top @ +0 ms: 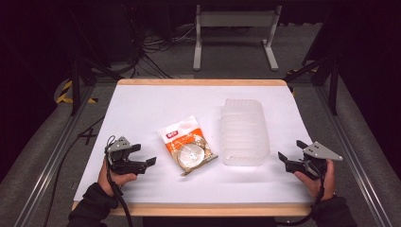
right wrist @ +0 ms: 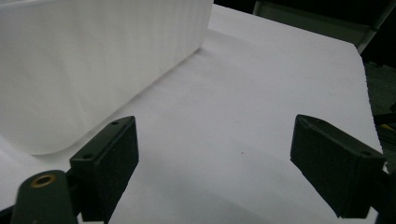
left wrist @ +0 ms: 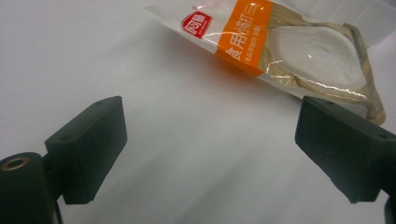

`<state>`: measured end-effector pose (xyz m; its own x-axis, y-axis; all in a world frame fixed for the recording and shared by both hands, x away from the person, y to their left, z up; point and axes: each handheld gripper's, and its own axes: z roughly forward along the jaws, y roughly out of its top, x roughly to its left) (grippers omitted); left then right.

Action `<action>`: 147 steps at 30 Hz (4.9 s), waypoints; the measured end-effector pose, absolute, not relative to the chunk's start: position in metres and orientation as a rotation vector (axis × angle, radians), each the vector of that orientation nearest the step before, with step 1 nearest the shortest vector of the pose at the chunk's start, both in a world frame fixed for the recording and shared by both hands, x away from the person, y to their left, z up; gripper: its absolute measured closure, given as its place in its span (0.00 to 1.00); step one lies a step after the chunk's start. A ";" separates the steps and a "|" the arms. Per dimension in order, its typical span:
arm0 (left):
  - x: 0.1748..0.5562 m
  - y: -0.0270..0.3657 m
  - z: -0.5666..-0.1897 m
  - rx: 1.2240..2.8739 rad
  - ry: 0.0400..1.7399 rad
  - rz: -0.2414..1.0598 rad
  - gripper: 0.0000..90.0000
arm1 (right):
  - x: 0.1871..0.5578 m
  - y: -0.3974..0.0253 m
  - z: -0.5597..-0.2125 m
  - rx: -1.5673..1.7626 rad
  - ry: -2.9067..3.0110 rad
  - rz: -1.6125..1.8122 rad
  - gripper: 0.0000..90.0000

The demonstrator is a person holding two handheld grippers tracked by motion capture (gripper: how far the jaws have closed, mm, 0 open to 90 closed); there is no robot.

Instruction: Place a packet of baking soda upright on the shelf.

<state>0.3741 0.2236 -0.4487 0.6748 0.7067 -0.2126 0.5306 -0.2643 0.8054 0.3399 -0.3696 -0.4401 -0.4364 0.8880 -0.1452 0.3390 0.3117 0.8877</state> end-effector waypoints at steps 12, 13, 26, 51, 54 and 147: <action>0.392 0.211 -0.449 1.962 0.949 0.158 0.13 | 0.341 -0.367 -0.441 1.085 1.939 1.058 0.17; 0.395 0.208 -0.449 1.953 0.953 0.136 0.15 | 0.340 -0.367 -0.441 1.086 1.938 1.055 0.17; 0.432 0.179 -0.458 1.929 0.972 -0.055 0.17 | 0.341 -0.366 -0.441 1.082 1.951 1.047 0.17; 0.428 0.128 -0.414 1.822 0.664 0.066 1.00 | 0.341 -0.366 -0.441 1.081 1.952 1.048 0.16; 0.417 0.122 -0.399 1.804 0.599 0.101 1.00 | 0.341 -0.367 -0.441 1.081 1.950 1.051 0.16; 0.432 -0.027 -0.388 1.744 0.240 0.017 1.00 | 0.340 -0.366 -0.441 1.065 1.962 1.051 0.16</action>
